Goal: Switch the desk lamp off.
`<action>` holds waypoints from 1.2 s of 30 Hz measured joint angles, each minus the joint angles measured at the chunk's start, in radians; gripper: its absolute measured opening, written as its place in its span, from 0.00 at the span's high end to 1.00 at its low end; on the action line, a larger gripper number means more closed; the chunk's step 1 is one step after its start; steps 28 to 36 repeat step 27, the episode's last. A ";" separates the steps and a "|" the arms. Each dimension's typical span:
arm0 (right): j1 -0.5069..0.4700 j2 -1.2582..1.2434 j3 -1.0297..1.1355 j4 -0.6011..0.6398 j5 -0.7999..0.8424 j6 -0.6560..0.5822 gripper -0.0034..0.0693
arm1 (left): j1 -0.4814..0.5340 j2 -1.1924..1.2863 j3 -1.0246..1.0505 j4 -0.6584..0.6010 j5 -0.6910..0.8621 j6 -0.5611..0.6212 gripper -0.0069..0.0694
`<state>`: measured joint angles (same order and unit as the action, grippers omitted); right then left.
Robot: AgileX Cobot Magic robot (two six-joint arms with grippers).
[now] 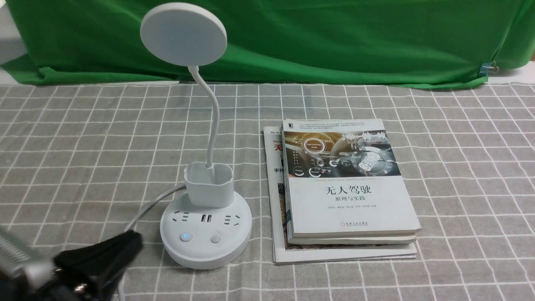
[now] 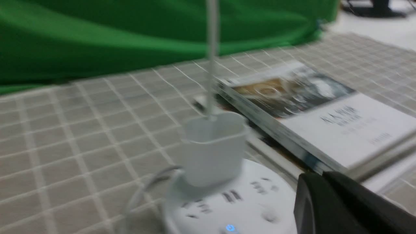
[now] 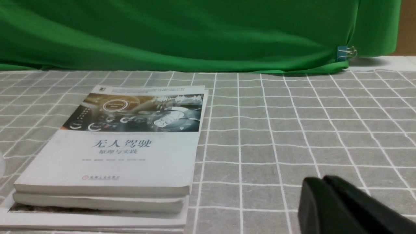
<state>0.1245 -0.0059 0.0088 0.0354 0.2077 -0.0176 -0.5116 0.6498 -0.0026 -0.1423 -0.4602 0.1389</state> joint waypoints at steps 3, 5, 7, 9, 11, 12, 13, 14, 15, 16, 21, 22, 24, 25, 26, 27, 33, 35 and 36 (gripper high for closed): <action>0.000 0.000 0.000 0.000 0.000 0.000 0.90 | 0.075 -0.069 0.006 -0.010 -0.002 0.010 0.91; 0.000 0.000 0.000 0.000 0.000 0.000 0.90 | 0.213 -0.188 0.006 -0.017 0.085 0.017 0.91; 0.000 0.000 0.000 0.000 0.000 0.000 0.90 | 0.297 -0.255 0.006 -0.017 0.163 0.018 0.91; 0.000 0.000 0.000 0.000 0.000 0.000 0.90 | 0.368 -0.312 0.008 -0.017 0.225 0.018 0.91; 0.000 0.000 0.000 0.000 0.000 0.000 0.90 | 0.473 -0.414 0.008 -0.017 0.337 0.018 0.91; 0.000 0.000 0.000 0.000 0.000 0.000 0.90 | 0.508 -0.453 0.008 -0.017 0.384 0.018 0.91; 0.000 0.000 0.000 0.000 0.000 0.000 0.90 | 0.539 -0.482 0.008 -0.017 0.429 0.018 0.91; 0.000 0.000 0.000 0.000 0.000 0.000 0.90 | 0.560 -0.510 0.008 -0.017 0.460 0.018 0.91; 0.000 0.000 0.000 0.000 0.000 0.000 0.90 | 0.569 -0.531 0.008 -0.017 0.482 0.018 0.91; 0.000 0.000 0.000 0.000 0.000 0.000 0.90 | 0.588 -0.565 0.008 -0.017 0.523 0.018 0.91; 0.000 0.000 0.000 0.000 0.000 0.000 0.90 | 0.611 -0.647 0.009 -0.017 0.673 0.018 0.91; 0.000 0.000 0.000 0.000 0.000 0.000 0.90 | 0.611 -0.649 0.009 -0.016 0.680 0.018 0.91; 0.000 0.000 0.000 0.000 0.000 0.000 0.90 | 0.611 -0.650 0.009 -0.016 0.684 0.018 0.91; 0.000 0.000 0.000 0.000 0.000 0.000 0.90 | 0.611 -0.651 0.009 -0.016 0.685 0.018 0.91; 0.000 0.000 0.000 0.000 0.000 0.000 0.90 | 0.611 -0.651 0.009 -0.016 0.685 0.018 0.91; 0.000 0.000 0.000 0.000 0.000 0.000 0.90 | 0.611 -0.651 0.009 -0.016 0.685 0.018 0.91; 0.000 0.000 0.000 0.000 0.000 0.000 0.90 | 0.611 -0.651 0.009 -0.016 0.685 0.018 0.91; 0.000 0.000 0.000 0.000 0.000 0.000 0.90 | 0.611 -0.651 0.009 -0.016 0.685 0.018 0.91; 0.000 0.000 0.000 0.000 0.000 0.000 0.90 | 0.611 -0.651 0.009 -0.016 0.685 0.018 0.91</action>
